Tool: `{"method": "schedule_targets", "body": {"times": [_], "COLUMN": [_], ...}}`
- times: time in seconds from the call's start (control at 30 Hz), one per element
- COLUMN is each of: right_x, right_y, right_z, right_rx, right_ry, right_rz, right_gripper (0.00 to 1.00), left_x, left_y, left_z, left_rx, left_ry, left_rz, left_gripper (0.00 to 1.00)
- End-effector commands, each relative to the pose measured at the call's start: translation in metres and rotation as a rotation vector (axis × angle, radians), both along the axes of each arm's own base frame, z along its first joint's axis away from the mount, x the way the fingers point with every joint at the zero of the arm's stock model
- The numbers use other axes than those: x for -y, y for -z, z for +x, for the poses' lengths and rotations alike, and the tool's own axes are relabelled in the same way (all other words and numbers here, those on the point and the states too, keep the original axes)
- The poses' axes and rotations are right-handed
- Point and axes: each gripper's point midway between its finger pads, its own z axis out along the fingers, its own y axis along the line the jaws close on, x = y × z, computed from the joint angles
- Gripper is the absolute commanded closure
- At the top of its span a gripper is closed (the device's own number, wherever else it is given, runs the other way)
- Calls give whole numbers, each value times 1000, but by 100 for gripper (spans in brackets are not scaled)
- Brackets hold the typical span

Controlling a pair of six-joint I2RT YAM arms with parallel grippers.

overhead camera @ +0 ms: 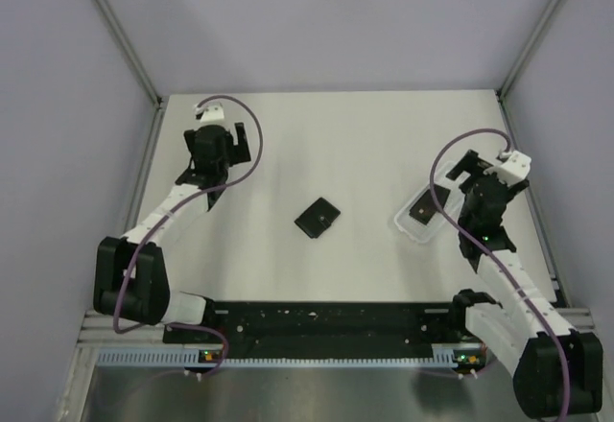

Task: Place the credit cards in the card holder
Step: Open the card holder at the center of the board.

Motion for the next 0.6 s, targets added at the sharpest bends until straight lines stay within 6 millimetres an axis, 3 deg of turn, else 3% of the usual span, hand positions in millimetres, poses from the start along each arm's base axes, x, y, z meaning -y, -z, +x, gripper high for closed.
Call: {"method": "schedule_targets", "body": {"times": [0.0,0.1,0.27,0.43,0.57], "right_x": [-17,-23,-43,-73,-93], "right_y": [-8,-23,-49,-39,-32], "right_z": [-10,-14,-20,-16,-11], "right_rx": [-109,-79,19,-137,-267], "right_ry": [-79,-86,-203,-346,-393], "right_rz": [60,150,193,247,254], "right_gripper": [1,1,1,1,1], "left_x": [13,15,-3,9,32], "left_y": [48,40,22,5,-1], "left_z": [-27,-31,-48,-55,-59], "left_rx": [-241,-220,-154,-118,-134], "left_ry": [28,-4,-123,-27,70], "left_rz": [-81,-153,-216,-229,-288], "left_gripper": [1,1,1,3,3]}}
